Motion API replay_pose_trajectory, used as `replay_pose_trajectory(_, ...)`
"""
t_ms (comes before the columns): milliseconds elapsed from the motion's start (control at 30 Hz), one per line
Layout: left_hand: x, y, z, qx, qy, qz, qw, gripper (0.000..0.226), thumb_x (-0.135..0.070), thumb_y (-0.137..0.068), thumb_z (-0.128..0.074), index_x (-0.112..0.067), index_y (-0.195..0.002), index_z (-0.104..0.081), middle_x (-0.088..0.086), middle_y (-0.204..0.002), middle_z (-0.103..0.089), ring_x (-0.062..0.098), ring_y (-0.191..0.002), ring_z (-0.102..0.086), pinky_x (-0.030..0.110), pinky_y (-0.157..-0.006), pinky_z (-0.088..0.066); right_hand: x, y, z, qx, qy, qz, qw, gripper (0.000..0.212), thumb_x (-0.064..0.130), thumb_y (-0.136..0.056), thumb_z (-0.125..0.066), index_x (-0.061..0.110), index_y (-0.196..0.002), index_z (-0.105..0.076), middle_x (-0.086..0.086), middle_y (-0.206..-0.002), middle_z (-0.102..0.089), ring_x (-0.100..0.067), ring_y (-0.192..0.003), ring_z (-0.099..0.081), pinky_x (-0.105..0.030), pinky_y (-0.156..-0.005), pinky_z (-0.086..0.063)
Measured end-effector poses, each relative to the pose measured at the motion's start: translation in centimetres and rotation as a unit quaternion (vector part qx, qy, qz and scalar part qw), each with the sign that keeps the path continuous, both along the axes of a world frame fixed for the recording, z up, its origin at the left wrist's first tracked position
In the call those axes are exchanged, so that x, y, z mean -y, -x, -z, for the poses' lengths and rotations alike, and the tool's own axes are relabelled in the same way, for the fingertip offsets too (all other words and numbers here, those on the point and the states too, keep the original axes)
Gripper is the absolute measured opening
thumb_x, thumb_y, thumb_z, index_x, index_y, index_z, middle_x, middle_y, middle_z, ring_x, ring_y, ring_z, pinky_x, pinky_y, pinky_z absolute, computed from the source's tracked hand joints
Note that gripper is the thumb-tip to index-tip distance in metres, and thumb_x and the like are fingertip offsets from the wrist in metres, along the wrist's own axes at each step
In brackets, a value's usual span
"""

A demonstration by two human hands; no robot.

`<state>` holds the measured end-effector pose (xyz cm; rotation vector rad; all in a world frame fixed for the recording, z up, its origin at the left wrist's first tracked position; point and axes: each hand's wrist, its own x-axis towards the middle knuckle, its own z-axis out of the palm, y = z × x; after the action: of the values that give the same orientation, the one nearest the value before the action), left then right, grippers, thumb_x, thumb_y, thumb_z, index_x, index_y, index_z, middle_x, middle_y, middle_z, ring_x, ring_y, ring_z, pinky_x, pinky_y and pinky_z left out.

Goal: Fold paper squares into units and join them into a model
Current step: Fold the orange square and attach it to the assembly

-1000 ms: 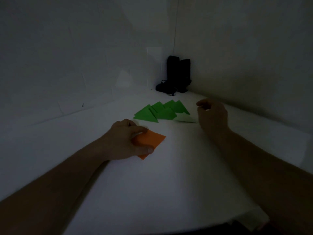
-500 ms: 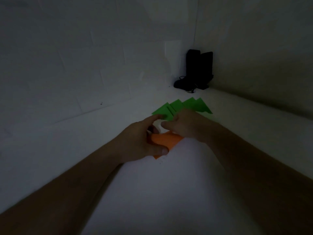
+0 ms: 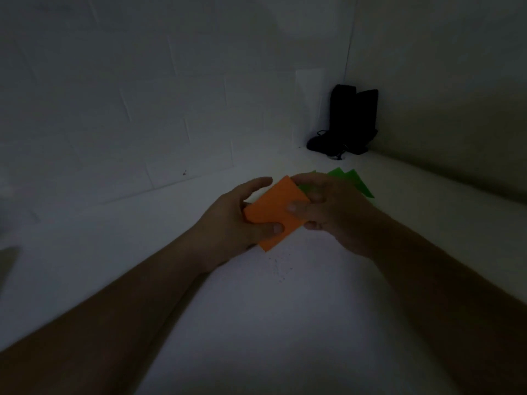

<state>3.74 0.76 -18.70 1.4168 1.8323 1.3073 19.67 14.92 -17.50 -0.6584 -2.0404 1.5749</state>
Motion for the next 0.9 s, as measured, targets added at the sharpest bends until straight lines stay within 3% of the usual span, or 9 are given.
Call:
replay_pose_trajectory(100,0.0,-0.3,-0.2,0.156,-0.005,0.033,0.987,0.033,-0.012,-0.094,-0.071,-0.009,-0.127,-0.069,0.013,-0.115,-0.075,0.032,-0.109,-0.072,0.045,-0.096,-0.058,-0.1,0.2,0.3,-0.046,-0.014,0.007,0.999,0.037,0.005,-0.084,-0.079,0.025,-0.113,-0.066,0.001,-0.097,-0.077,-0.022,-0.093,-0.072,-0.033,-0.072,-0.06)
replay_pose_trajectory(200,-0.1,-0.5,-0.2,0.226,-0.008,0.01,0.974,0.027,-0.018,-0.1,-0.061,0.004,-0.112,-0.073,0.031,-0.111,-0.071,0.041,-0.099,-0.065,0.057,-0.097,-0.051,0.0,0.5,0.4,-0.091,-0.037,0.015,0.995,0.035,0.002,-0.083,-0.079,0.023,-0.109,-0.068,-0.008,-0.092,-0.077,-0.025,-0.087,-0.072,-0.04,-0.075,-0.058)
replay_pose_trajectory(367,-0.7,-0.3,-0.7,0.322,-0.051,-0.082,0.942,0.023,-0.003,-0.098,-0.06,0.004,-0.119,-0.066,0.025,-0.106,-0.074,0.028,-0.084,-0.073,0.035,-0.074,-0.063,-0.6,0.8,0.4,-0.156,-0.054,0.13,0.978,0.043,0.007,-0.089,-0.073,0.037,-0.116,-0.06,-0.01,-0.083,-0.068,-0.019,-0.072,-0.065,-0.033,-0.066,-0.054)
replay_pose_trajectory(433,-0.7,-0.1,-1.0,0.369,-0.068,-0.11,0.92,0.021,0.002,-0.096,-0.059,0.002,-0.116,-0.065,0.021,-0.095,-0.074,0.02,-0.065,-0.071,0.025,-0.052,-0.056,-0.7,0.7,0.5,-0.151,-0.079,0.128,0.977,0.051,0.001,-0.089,-0.065,0.043,-0.116,-0.06,-0.014,-0.085,-0.064,-0.024,-0.069,-0.057,-0.036,-0.063,-0.049)
replay_pose_trajectory(500,-0.8,0.0,-1.1,0.404,-0.064,-0.114,0.905,0.018,0.004,-0.097,-0.058,-0.002,-0.11,-0.068,0.014,-0.089,-0.075,0.016,-0.061,-0.071,0.023,-0.048,-0.052,-0.4,0.7,0.6,-0.124,-0.122,0.098,0.98,0.062,-0.009,-0.087,-0.055,0.047,-0.115,-0.062,-0.01,-0.088,-0.064,-0.023,-0.068,-0.053,-0.036,-0.061,-0.047)
replay_pose_trajectory(600,-0.8,0.3,-1.0,0.429,-0.041,-0.118,0.895,0.015,0.002,-0.096,-0.061,-0.006,-0.106,-0.068,0.011,-0.088,-0.075,0.018,-0.072,-0.07,0.025,-0.058,-0.058,0.3,0.5,0.9,-0.051,-0.269,0.01,0.962,0.068,-0.02,-0.078,-0.052,0.04,-0.106,-0.065,0.012,-0.101,-0.063,-0.001,-0.075,-0.057,-0.015,-0.063,-0.045)
replay_pose_trajectory(667,-0.8,0.3,-1.1,0.45,-0.033,-0.105,0.886,0.016,0.003,-0.095,-0.061,-0.002,-0.109,-0.068,0.012,-0.088,-0.074,0.019,-0.074,-0.07,0.024,-0.06,-0.06,0.7,0.5,1.4,-0.02,-0.351,-0.034,0.935,0.072,-0.016,-0.078,-0.059,0.04,-0.122,-0.063,0.01,-0.101,-0.06,-0.006,-0.081,-0.059,-0.011,-0.063,-0.045)
replay_pose_trajectory(833,-0.6,0.1,-1.0,0.506,0.01,-0.036,0.862,0.04,-0.001,-0.086,-0.068,0.005,-0.126,-0.065,0.028,-0.125,-0.068,0.027,-0.106,-0.067,0.038,-0.091,-0.061,1.5,1.1,1.2,-0.06,-0.309,-0.01,0.949,0.041,0.013,-0.087,-0.078,0.051,-0.1,-0.069,0.021,-0.099,-0.068,-0.004,-0.086,-0.067,-0.019,-0.073,-0.056)
replay_pose_trajectory(900,-0.6,0.4,-0.7,0.481,0.037,-0.032,0.875,0.046,-0.005,-0.081,-0.073,0.002,-0.125,-0.066,0.022,-0.122,-0.071,0.025,-0.102,-0.067,0.035,-0.09,-0.06,1.2,1.0,0.9,-0.065,-0.287,0.013,0.956,0.036,0.017,-0.084,-0.081,0.049,-0.091,-0.068,0.024,-0.096,-0.068,-0.003,-0.09,-0.067,-0.016,-0.077,-0.054)
